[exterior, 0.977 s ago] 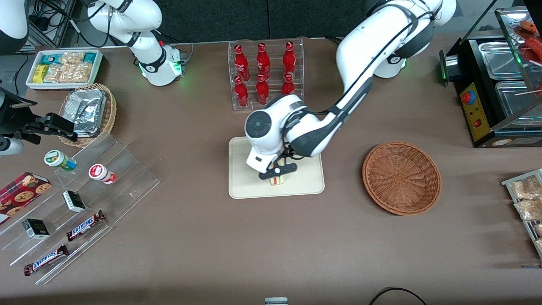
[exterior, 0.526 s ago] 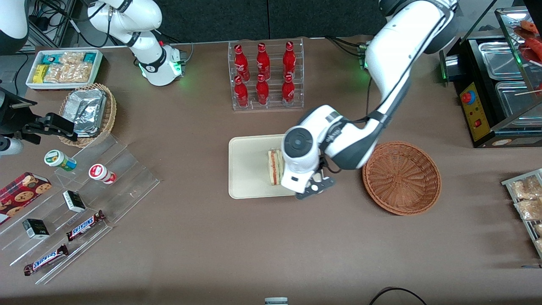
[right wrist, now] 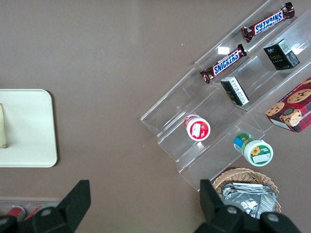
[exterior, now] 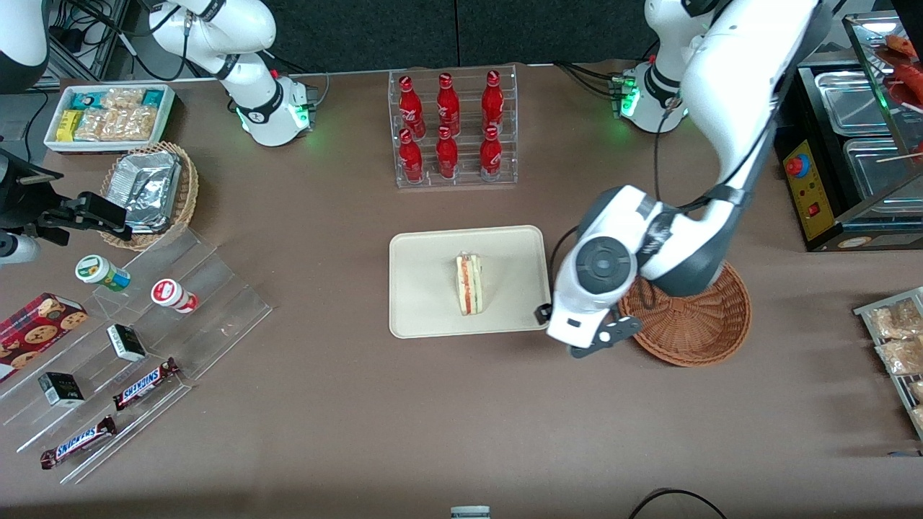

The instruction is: Place sandwich from basket to tray

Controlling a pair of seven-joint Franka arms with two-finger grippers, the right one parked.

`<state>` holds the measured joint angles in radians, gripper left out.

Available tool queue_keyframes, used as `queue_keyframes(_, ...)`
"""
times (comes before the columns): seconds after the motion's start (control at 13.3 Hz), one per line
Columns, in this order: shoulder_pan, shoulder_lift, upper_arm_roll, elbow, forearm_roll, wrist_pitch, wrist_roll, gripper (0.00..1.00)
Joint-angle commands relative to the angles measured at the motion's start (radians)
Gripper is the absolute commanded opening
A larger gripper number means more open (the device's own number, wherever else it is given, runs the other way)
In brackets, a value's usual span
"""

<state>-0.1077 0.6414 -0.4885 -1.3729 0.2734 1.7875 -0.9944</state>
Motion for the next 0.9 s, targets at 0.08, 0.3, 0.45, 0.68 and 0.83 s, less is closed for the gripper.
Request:
queue_keyframes(0.08, 0.12, -0.141, -0.004, -0.103, -0.098, -0.077, 0.208, 1.0)
queue_keyframes(0.3, 0.195, -0.225, 0.04, -0.11, -0.157, -0.18, 0.429, 1.0)
queue_keyframes(0.45, 0.165, -0.299, 0.184, -0.11, -0.262, -0.252, 0.625, 1.0)
queue_keyframes(0.68, 0.138, -0.4, 0.304, -0.11, -0.301, -0.425, 0.847, 1.0)
queue_keyframes(0.83, 0.148, -0.452, 0.311, -0.117, -0.286, -0.502, 0.896, 1.0)
